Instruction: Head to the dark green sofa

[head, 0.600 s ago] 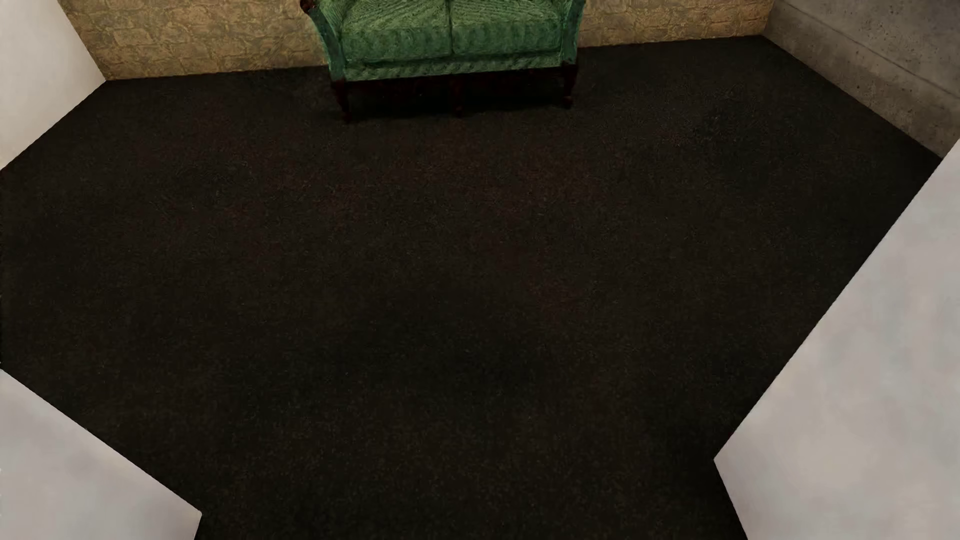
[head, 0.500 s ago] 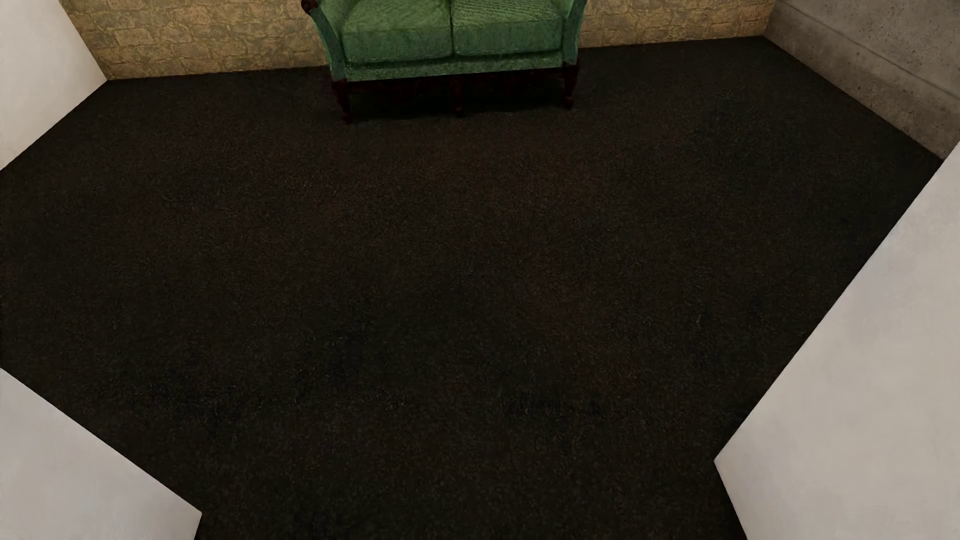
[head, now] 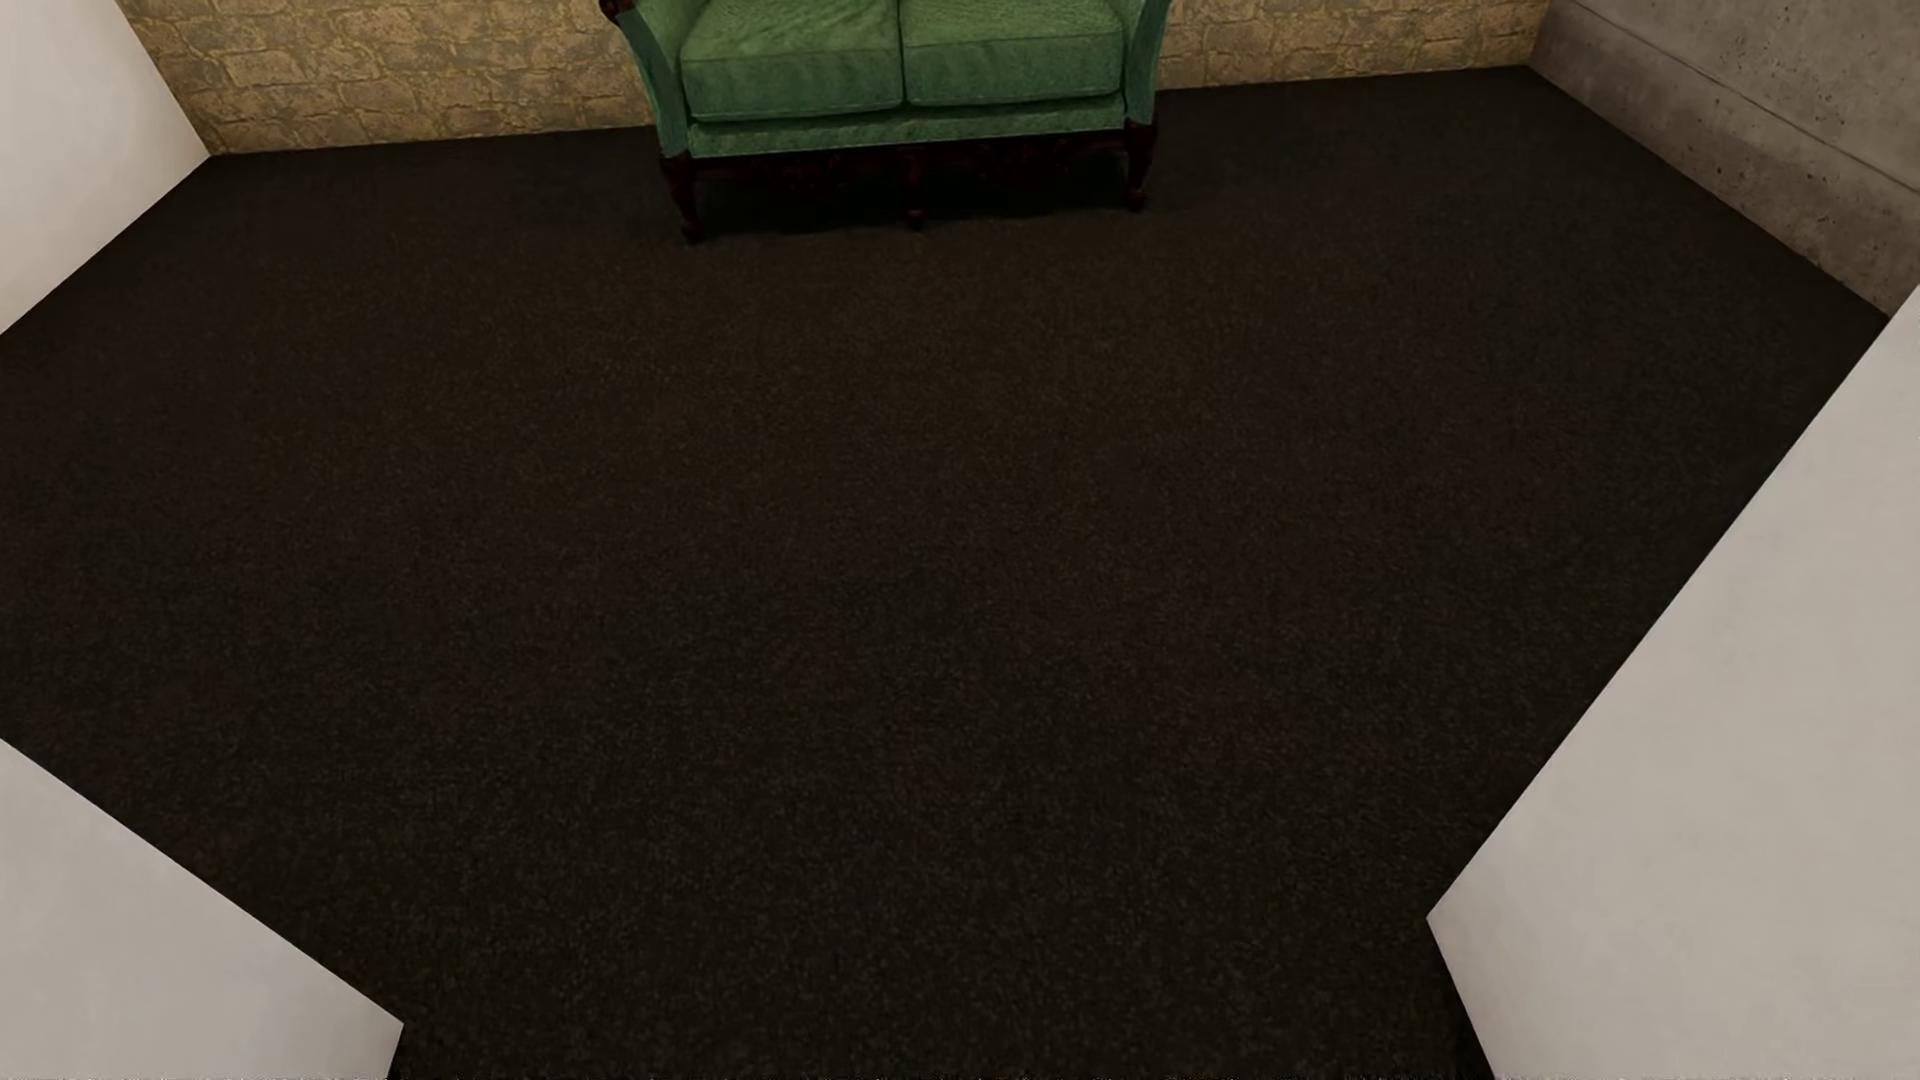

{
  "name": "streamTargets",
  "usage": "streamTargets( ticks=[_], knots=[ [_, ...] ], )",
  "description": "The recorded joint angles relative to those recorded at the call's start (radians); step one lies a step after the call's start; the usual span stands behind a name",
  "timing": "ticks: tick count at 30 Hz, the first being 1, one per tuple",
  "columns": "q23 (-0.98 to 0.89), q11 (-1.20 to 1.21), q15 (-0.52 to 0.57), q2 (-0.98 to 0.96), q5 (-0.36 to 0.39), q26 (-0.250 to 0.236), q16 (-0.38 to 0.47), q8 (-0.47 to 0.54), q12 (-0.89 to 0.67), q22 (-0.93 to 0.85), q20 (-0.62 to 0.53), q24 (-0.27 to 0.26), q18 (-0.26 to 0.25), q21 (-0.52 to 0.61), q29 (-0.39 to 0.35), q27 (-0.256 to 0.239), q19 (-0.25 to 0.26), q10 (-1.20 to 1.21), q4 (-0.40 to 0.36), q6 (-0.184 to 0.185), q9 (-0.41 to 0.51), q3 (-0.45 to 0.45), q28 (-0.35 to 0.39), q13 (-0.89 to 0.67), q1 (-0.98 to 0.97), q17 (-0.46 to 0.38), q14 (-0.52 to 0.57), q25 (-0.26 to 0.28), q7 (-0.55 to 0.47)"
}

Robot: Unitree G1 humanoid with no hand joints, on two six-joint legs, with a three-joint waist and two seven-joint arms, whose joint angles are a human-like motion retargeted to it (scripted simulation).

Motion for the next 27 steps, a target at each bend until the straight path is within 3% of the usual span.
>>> streamTargets(
  ticks=[1, 2, 6, 11, 16, 18, 23, 27],
  knots=[
    [-0.002, -0.020, -0.017, -0.046, 0.004, 0.000, 0.002, 0.000, -0.001, 0.006, -0.002, 0.000, 0.000, 0.001, 0.000, 0.000, 0.000, 0.219, -0.004, -0.001, 0.001, 0.002, 0.000, 0.000, -0.033, -0.001, -0.032, 0.000, 0.000],
    [0.006, -0.018, 0.036, -0.076, 0.014, 0.000, -0.006, 0.000, 0.015, -0.009, 0.038, 0.000, 0.000, 0.017, 0.000, 0.000, 0.000, 0.251, -0.006, -0.005, 0.011, -0.001, 0.000, 0.002, -0.063, 0.008, -0.073, 0.000, 0.000],
    [0.002, 0.032, 0.026, -0.070, 0.013, 0.000, -0.001, 0.000, 0.058, -0.021, 0.035, 0.000, 0.000, -0.007, 0.000, 0.000, 0.000, 0.260, 0.005, -0.011, 0.016, -0.014, 0.000, 0.040, 0.006, 0.023, -0.219, 0.000, 0.000],
    [0.010, 0.036, -0.078, -0.046, 0.024, 0.000, 0.006, 0.000, 0.094, -0.009, 0.084, 0.000, 0.000, -0.026, 0.000, 0.000, 0.000, 0.276, 0.007, -0.011, -0.001, -0.016, 0.000, 0.051, 0.028, 0.010, -0.280, 0.000, 0.000],
    [-0.004, 0.043, -0.149, -0.034, 0.076, 0.000, -0.016, 0.000, 0.059, -0.014, 0.103, 0.000, 0.000, -0.036, 0.000, 0.000, 0.000, 0.805, 0.033, 0.046, 0.042, 0.015, 0.000, 0.013, -0.396, -0.013, -0.199, 0.000, 0.000],
    [-0.023, 0.007, -0.189, -0.003, 0.070, 0.000, -0.028, 0.000, 0.069, 0.003, 0.119, 0.000, 0.000, -0.072, 0.000, 0.000, 0.000, 0.922, 0.021, 0.045, 0.049, 0.061, 0.000, -0.024, -0.575, 0.004, -0.190, 0.000, 0.000],
    [-0.323, -0.050, -0.294, 0.134, 0.022, 0.000, -0.017, 0.000, 0.147, 0.068, 0.164, 0.000, 0.000, -0.145, 0.000, 0.000, 0.000, 0.621, 0.032, 0.016, 0.085, 0.154, 0.000, -0.118, -0.819, 0.035, -0.023, 0.000, 0.000],
    [-0.511, -0.020, -0.398, 0.294, -0.007, 0.000, -0.016, 0.000, 0.153, 0.195, 0.248, 0.000, 0.000, -0.171, 0.000, 0.000, 0.000, 0.414, 0.089, 0.011, 0.101, 0.184, 0.000, -0.211, -0.829, 0.064, 0.071, 0.000, 0.000]
  ],
)
